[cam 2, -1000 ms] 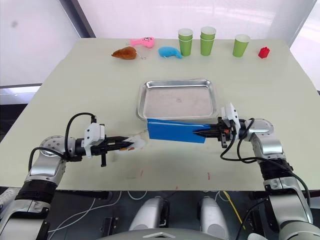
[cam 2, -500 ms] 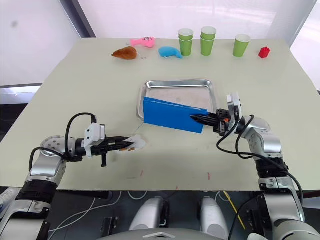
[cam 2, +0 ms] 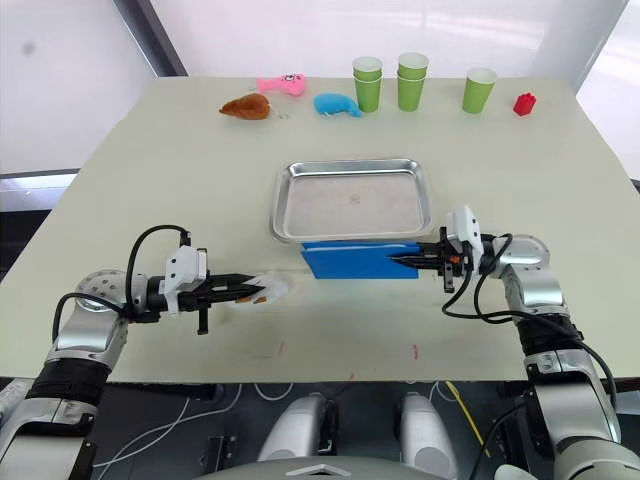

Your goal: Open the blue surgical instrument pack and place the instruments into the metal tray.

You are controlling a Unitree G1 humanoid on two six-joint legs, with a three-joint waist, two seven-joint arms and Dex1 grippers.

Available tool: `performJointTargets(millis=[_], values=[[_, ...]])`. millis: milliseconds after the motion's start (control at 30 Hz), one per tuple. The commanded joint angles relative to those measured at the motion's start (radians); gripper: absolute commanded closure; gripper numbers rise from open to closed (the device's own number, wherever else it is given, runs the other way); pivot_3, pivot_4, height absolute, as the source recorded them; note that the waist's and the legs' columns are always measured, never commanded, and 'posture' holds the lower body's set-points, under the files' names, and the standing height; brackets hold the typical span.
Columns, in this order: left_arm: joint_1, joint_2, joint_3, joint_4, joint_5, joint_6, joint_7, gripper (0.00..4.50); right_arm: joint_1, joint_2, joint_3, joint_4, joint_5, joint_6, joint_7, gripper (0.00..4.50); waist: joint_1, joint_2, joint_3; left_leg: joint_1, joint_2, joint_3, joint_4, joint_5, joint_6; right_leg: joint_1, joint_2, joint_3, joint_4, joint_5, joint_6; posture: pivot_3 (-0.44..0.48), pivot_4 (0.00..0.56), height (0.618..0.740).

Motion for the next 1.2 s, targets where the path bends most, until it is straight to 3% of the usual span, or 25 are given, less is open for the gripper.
performJointTargets(millis=[33,133,333,500,700,1000,1200], values=[[0.031,0.050,0.014,0.035,0.029,0.016,-0.019,4.49,-0.016,0.000,0.004,0.024,-0.017,-0.043,0.009,4.50,-0.006,0.000,0.000,0.001,0.000,0.000,0.000,0.000,0.000,0.000,0.001,0.000,0.000,0.000,0.000,0.000,0.150,0.740],[0.032,0.088,0.034,0.016,-0.003,0.030,-0.060,4.49,-0.022,0.002,0.010,0.044,-0.021,-0.057,0.014,4.50,-0.019,-0.001,0.000,0.001,0.001,0.000,-0.001,0.000,0.000,0.000,0.001,0.000,0.000,0.000,-0.001,0.000,0.150,0.740],[-0.009,0.175,0.020,0.099,0.074,-0.083,-0.078,4.49,-0.042,0.009,0.017,0.056,-0.015,-0.061,0.011,4.50,-0.026,-0.002,0.001,0.001,0.001,0.001,-0.005,0.000,0.000,-0.003,0.001,0.001,-0.001,0.000,-0.001,0.000,0.150,0.740],[-0.059,0.194,0.006,0.176,0.114,-0.157,-0.062,2.74,-0.049,0.012,0.021,0.059,-0.011,-0.064,0.007,4.50,-0.021,-0.002,0.001,0.000,0.001,0.001,-0.006,0.000,0.000,-0.004,0.001,0.002,0.000,0.001,-0.002,0.000,0.150,0.740],[-0.058,0.218,0.018,0.173,0.071,-0.116,-0.118,0.15,-0.052,0.012,0.020,0.058,-0.008,-0.063,0.008,4.50,-0.019,-0.002,0.001,0.000,0.001,0.002,-0.006,0.000,0.000,-0.004,0.000,0.002,0.000,0.001,-0.002,0.000,0.150,0.740],[-0.067,0.315,0.048,0.146,0.021,-0.037,-0.236,0.04,-0.048,0.016,0.024,0.055,-0.005,-0.061,0.015,4.50,-0.019,-0.004,0.002,-0.001,0.001,0.001,-0.006,0.000,0.000,-0.004,0.000,0.001,0.000,0.001,-0.002,0.000,0.150,0.740],[-0.133,0.320,0.110,0.089,-0.113,0.146,-0.238,0.04,-0.043,0.016,0.024,0.047,0.001,-0.053,0.025,4.50,-0.018,-0.006,0.003,-0.002,0.001,0.001,-0.006,0.000,0.000,-0.005,0.000,0.001,0.000,0.001,-0.002,0.000,0.150,0.740]])
